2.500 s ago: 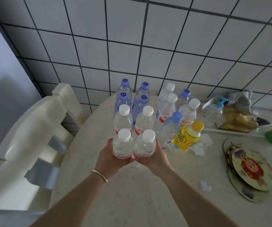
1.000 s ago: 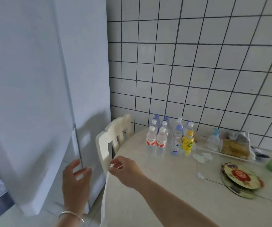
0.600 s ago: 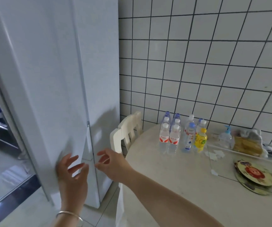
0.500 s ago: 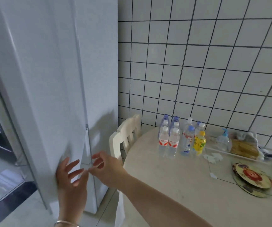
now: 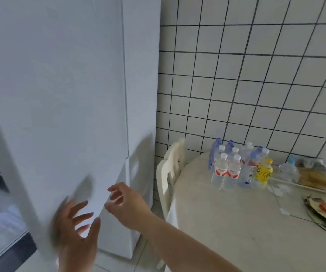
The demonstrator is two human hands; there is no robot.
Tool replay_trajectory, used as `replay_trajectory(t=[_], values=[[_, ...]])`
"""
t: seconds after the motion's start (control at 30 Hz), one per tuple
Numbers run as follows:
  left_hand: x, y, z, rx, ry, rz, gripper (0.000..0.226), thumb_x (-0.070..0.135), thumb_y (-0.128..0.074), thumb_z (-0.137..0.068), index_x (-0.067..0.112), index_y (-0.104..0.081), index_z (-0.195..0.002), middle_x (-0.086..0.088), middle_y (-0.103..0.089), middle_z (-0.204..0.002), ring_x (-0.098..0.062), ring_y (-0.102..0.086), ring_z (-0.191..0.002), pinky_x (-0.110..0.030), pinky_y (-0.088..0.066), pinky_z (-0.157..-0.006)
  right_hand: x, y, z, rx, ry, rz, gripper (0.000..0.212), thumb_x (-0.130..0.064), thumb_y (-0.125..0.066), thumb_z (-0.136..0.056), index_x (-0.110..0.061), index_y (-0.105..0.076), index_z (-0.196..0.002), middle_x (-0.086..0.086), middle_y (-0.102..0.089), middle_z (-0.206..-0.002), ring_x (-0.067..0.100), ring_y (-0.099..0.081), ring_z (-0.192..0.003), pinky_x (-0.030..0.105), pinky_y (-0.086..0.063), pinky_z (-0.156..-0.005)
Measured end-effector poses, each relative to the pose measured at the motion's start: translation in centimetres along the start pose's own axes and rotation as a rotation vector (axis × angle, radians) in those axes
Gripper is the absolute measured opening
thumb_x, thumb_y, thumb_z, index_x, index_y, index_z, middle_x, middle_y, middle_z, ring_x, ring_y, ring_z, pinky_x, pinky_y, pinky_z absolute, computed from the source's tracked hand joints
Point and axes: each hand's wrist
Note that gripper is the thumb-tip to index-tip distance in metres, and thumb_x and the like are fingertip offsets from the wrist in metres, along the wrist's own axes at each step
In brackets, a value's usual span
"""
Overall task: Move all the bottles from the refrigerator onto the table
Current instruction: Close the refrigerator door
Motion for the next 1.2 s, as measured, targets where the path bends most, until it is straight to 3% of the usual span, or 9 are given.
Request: replay_trajectory(t=[0.17, 0.3, 0.4, 0.47, 0.53, 0.6, 0.67, 0.83, 1.2], values=[[-1.5, 4.9, -3.7, 0.105, -0.063, -0.118, 0.069, -0.007, -0.065, -0.077, 0.038, -0.042, -0.124, 0.018, -0.055, -0.110, -0.017, -0.059, -0.101, -0.017, -0.052, -0.079, -2.0, -4.0, -3.1, 0.019, 0.029, -0.036, 0.034, -0.031, -0.057, -0.088, -0.032, -0.050, -0.121, -0.009, -0.058, -0.113, 0.009, -0.057, -0.103, 0.032, -0.053, -0.088], [-2.3, 8.8, -7.9, 0.246, -0.167, -0.246, 0.057, 0.010, -0.062, -0.077, 0.030, -0.046, -0.127, -0.005, -0.048, -0.129, 0.009, -0.051, -0.098, -0.004, -0.042, -0.083, -3.8, -6.5, -7.2, 0.065, 0.076, 0.021, 0.036, -0.028, -0.056, -0.088, -0.029, -0.049, -0.123, -0.008, -0.057, -0.114, 0.009, -0.056, -0.103, 0.033, -0.050, -0.092], [-3.4, 11.0, -10.9, 0.309, -0.155, -0.379, 0.056, 0.016, -0.054, -0.070, 0.013, -0.048, -0.125, -0.013, -0.047, -0.127, -0.016, -0.053, -0.107, -0.023, -0.040, -0.098, -5.0, -8.4, -10.7, 0.085, 0.166, 0.162, 0.038, -0.026, -0.054, -0.088, -0.028, -0.047, -0.126, -0.007, -0.054, -0.117, 0.009, -0.052, -0.106, 0.031, -0.047, -0.093], [-4.0, 12.5, -13.4, 0.402, -0.192, -0.471, 0.055, 0.016, -0.057, -0.068, 0.007, -0.052, -0.123, -0.020, -0.047, -0.124, -0.034, -0.042, -0.117, -0.019, -0.025, -0.110, -5.6, -9.7, -13.5, 0.118, 0.270, 0.278, 0.041, -0.025, -0.054, -0.088, -0.026, -0.045, -0.128, -0.007, -0.051, -0.121, 0.010, -0.049, -0.112, 0.030, -0.045, -0.093], [-4.7, 14.7, -16.8, 0.542, -0.248, -0.498, 0.059, 0.024, -0.063, -0.069, 0.002, -0.051, -0.123, -0.023, -0.043, -0.122, -0.033, -0.034, -0.119, -0.012, -0.016, -0.109, -6.0, -11.2, -16.6, 0.176, 0.364, 0.364, 0.044, -0.026, -0.054, -0.087, -0.024, -0.045, -0.130, -0.005, -0.048, -0.127, 0.012, -0.046, -0.117, 0.028, -0.045, -0.090], [-5.4, 16.8, -20.9, 0.647, -0.287, -0.508, 0.072, 0.039, -0.067, -0.073, -0.001, -0.042, -0.128, -0.030, -0.040, -0.125, -0.039, -0.034, -0.120, -0.029, -0.022, -0.112, -6.6, -12.5, -19.8, 0.264, 0.468, 0.415, 0.047, -0.026, -0.057, -0.085, -0.021, -0.046, -0.130, -0.002, -0.046, -0.131, 0.016, -0.044, -0.119, 0.031, -0.047, -0.088], [-5.9, 18.4, -25.3, 0.639, -0.256, -0.395, 0.077, 0.044, -0.064, -0.079, 0.000, -0.033, -0.134, -0.024, -0.041, -0.130, -0.040, -0.042, -0.120, -0.045, -0.034, -0.105, -7.4, -13.5, -23.2, 0.396, 0.582, 0.433, 0.048, -0.028, -0.058, -0.077, -0.021, -0.047, -0.123, 0.002, -0.049, -0.128, 0.020, -0.045, -0.114, 0.034, -0.050, -0.085], [-8.5, 19.3, -34.5, 0.579, -0.031, -0.282, 0.043, 0.038, -0.048, -0.092, 0.004, -0.053, -0.118, -0.026, -0.057, -0.113, -0.039, -0.053, -0.103, -0.041, -0.036, -0.084, -9.1, -15.0, -31.0, 0.599, 0.758, 0.502, 0.051, -0.024, -0.064, -0.070, -0.018, -0.050, -0.118, 0.008, -0.049, -0.126, 0.025, -0.046, -0.109, 0.034, -0.046, -0.088], [-16.0, 18.1, -50.1, 0.359, -0.020, -0.081, 0.057, 0.057, -0.042, -0.085, 0.002, -0.049, -0.099, -0.011, -0.047, -0.087, -0.021, -0.043, -0.080, -0.027, -0.029, -0.065, -9.1, -16.5, -41.7, 0.769, 0.865, 0.863, 0.055, -0.019, -0.073, -0.062, -0.021, -0.051, -0.113, 0.005, -0.043, -0.124, 0.024, -0.045, -0.106, 0.032, -0.037, -0.088]])
Point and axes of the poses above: each hand's wrist, its own z-axis away from the middle knuckle, its own y-axis out of the back of the hand, x = y × z
